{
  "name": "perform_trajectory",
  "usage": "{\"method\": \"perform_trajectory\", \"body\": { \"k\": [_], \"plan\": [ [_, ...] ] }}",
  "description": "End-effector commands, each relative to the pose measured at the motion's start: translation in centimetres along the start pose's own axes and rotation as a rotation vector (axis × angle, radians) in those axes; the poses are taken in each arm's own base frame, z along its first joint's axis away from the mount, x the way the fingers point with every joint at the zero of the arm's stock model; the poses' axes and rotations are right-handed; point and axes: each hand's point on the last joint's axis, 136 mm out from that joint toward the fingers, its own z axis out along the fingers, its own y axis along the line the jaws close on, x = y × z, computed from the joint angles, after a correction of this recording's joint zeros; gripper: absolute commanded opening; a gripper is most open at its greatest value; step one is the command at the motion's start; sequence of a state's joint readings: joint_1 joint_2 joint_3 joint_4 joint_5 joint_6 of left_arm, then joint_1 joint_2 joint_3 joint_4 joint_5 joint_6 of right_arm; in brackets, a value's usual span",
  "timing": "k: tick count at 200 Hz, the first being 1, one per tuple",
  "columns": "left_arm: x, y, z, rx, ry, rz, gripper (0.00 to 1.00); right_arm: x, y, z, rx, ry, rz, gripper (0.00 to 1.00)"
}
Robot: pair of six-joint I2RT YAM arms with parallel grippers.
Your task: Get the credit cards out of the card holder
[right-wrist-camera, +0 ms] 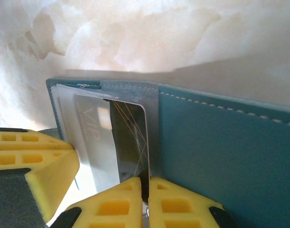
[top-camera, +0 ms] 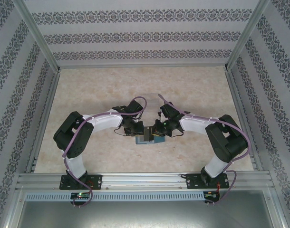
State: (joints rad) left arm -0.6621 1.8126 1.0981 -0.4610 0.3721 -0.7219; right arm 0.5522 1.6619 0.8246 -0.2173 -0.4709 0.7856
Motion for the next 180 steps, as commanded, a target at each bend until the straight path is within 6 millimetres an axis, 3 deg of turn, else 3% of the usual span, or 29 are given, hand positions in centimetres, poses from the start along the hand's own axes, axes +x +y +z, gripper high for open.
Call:
{"method": "perform_trajectory", "body": {
  "k": [1, 73, 120, 180],
  "plan": [
    [1.7, 3.5, 0.8, -0.154, 0.054, -0.024, 0.15, 0.2, -2.3, -0.8, 0.109, -0.029, 0.003, 0.09],
    [1.7, 3.4, 0.9, -0.149, 0.057, -0.023, 0.15, 0.0, -4.2, -3.3, 0.278, -0.047, -0.050, 0.07],
    [1.6, 3.4, 1.0, -0.147, 0.057, -0.022, 0.15, -0.2, -4.4, -4.1, 0.318, -0.055, -0.075, 0.06],
    [1.6, 3.2, 1.0, -0.140, 0.059, -0.022, 0.15, 0.4, -0.9, -2.7, 0.261, -0.017, -0.156, 0.07]
  ]
}}
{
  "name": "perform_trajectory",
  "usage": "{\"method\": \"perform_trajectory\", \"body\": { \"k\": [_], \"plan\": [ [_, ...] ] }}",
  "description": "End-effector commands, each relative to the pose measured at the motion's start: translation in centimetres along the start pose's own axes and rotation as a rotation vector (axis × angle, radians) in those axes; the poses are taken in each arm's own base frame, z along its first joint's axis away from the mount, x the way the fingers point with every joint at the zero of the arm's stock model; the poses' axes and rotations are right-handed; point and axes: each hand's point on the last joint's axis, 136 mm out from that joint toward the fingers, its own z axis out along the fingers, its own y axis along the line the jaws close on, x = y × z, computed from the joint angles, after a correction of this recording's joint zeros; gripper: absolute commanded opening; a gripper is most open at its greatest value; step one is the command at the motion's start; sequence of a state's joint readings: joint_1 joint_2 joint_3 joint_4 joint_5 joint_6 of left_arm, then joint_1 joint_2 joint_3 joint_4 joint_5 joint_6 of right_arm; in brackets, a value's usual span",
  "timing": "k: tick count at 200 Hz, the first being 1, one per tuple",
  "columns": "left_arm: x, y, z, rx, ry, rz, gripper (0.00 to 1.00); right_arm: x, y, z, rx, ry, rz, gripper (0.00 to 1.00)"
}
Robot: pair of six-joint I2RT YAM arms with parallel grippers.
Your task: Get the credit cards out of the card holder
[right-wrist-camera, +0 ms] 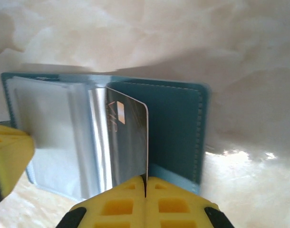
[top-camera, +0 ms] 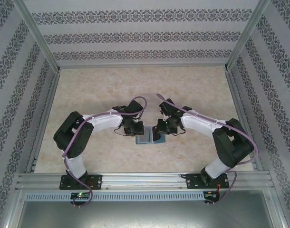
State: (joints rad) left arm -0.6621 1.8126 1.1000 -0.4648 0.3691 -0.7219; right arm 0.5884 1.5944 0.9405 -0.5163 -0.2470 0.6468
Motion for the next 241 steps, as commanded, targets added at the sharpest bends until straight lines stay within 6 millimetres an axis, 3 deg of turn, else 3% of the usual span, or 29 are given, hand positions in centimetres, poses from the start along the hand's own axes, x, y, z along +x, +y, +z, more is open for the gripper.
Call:
{"method": "perform_trajectory", "body": {
  "k": [1, 45, 101, 241],
  "plan": [
    [1.6, 3.2, 1.1, -0.136, 0.059, -0.021, 0.15, 0.6, 0.6, 0.5, 0.020, 0.029, -0.032, 0.07],
    [1.7, 3.2, 1.1, -0.138, 0.062, -0.021, 0.15, 0.5, 2.1, 0.4, -0.016, 0.022, -0.014, 0.13],
    [1.5, 3.0, 0.8, -0.136, 0.055, -0.016, 0.15, 0.6, 1.9, 0.6, -0.009, 0.027, -0.006, 0.10],
    [0.8, 1.9, -1.6, -0.128, 0.015, 0.007, 0.15, -1.6, 2.5, -2.9, 0.034, -0.021, -0.133, 0.08]
  ]
}}
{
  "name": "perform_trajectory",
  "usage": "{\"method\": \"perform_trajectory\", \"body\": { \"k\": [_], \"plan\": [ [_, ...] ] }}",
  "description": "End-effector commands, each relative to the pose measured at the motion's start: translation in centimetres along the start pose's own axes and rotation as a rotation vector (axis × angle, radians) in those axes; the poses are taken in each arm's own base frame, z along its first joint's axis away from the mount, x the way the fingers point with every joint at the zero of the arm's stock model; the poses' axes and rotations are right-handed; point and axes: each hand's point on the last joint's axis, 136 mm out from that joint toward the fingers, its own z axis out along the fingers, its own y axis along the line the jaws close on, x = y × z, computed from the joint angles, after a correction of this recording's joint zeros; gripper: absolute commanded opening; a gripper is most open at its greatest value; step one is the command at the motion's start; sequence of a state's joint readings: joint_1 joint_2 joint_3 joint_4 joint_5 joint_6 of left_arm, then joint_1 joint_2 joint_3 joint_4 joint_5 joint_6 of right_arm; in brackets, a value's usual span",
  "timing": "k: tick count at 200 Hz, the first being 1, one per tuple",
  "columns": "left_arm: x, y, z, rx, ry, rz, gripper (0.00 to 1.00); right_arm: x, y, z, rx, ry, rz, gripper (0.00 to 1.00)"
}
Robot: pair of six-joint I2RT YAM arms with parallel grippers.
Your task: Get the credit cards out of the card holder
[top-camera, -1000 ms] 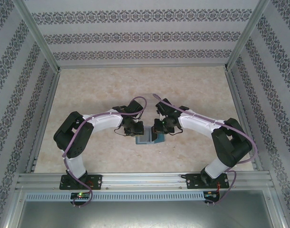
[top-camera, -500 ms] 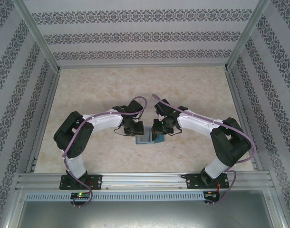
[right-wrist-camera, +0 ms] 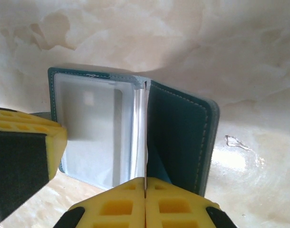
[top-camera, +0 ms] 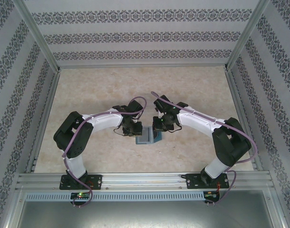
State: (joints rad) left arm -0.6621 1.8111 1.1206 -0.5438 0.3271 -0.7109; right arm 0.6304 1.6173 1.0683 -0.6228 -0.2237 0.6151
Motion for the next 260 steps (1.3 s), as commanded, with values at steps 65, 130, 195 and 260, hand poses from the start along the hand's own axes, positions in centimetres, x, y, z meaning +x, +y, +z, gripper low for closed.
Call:
{"method": "perform_trajectory", "body": {
  "k": [65, 130, 195, 260],
  "plan": [
    [-0.2, 0.5, -1.8, -0.040, -0.032, 0.002, 0.18, -3.0, 1.3, -2.6, 0.016, -0.019, -0.408, 0.03],
    [-0.7, 1.6, -3.1, 0.003, -0.082, -0.060, 0.18, -5.3, 2.7, -4.1, 0.004, -0.003, -0.925, 0.00],
    [-0.6, 3.8, -4.6, 0.014, -0.114, -0.113, 0.18, -8.3, 3.0, -4.8, 0.007, 0.038, -1.295, 0.00],
    [-0.3, 4.9, -6.1, 0.027, -0.134, -0.130, 0.20, -11.9, 2.3, -3.8, 0.001, 0.130, -1.428, 0.00]
  ]
}}
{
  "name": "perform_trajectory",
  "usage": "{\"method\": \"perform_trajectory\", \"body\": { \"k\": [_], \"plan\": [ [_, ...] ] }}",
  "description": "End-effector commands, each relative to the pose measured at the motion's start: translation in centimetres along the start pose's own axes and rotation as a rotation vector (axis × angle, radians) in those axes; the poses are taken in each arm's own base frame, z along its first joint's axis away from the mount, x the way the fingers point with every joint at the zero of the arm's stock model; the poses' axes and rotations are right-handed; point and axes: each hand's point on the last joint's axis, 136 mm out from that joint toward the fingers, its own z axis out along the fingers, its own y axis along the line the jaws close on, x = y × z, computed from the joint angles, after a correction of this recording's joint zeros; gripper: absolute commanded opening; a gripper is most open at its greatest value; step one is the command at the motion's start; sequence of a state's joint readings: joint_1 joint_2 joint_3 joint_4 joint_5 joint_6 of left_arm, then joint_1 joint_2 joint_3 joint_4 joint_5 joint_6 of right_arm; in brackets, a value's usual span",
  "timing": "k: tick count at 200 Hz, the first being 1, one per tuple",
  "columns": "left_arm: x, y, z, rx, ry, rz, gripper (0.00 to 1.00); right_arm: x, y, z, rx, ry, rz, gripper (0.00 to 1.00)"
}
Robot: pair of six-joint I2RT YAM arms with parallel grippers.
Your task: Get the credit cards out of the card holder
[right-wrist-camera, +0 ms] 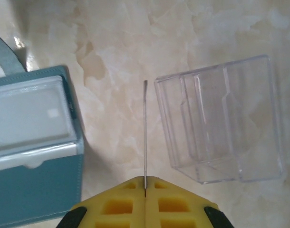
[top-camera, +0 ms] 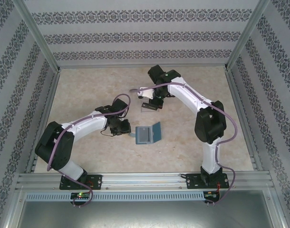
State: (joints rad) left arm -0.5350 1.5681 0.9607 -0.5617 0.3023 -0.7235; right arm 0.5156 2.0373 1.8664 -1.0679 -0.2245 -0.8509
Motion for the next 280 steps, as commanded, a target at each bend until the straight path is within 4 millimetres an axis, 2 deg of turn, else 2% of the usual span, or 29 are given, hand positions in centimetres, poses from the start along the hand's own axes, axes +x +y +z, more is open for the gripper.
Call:
{"method": "perform_trajectory", "body": {
  "k": [1, 41, 94, 124, 153, 184, 280],
  "plan": [
    [-0.4, 0.3, -1.1, 0.011, -0.023, -0.016, 0.20, 0.8, 0.0, 0.0, -0.065, 0.044, -0.089, 0.00],
    [-1.0, 0.4, -1.6, 0.018, -0.041, -0.027, 0.21, 0.6, -2.2, 0.2, -0.084, 0.069, -0.124, 0.00],
    [-1.3, 1.0, -1.3, 0.004, -0.036, -0.048, 0.21, 1.2, -4.1, 1.9, -0.125, 0.110, -0.145, 0.00],
    [-1.5, 1.1, -1.3, 0.001, -0.034, -0.053, 0.21, 1.4, -4.5, 3.1, -0.139, 0.115, -0.158, 0.00],
    [-1.6, 1.4, -1.4, -0.006, -0.031, -0.057, 0.21, 1.5, -4.2, 4.3, -0.173, 0.114, -0.161, 0.00],
    [-1.8, 1.5, -1.3, -0.005, -0.029, -0.065, 0.21, 1.7, -2.9, 4.9, -0.244, 0.110, -0.151, 0.00],
    [-2.3, 0.9, -1.6, -0.001, -0.024, -0.043, 0.21, 2.0, -0.7, 6.9, -0.347, 0.135, -0.137, 0.00]
  ]
}}
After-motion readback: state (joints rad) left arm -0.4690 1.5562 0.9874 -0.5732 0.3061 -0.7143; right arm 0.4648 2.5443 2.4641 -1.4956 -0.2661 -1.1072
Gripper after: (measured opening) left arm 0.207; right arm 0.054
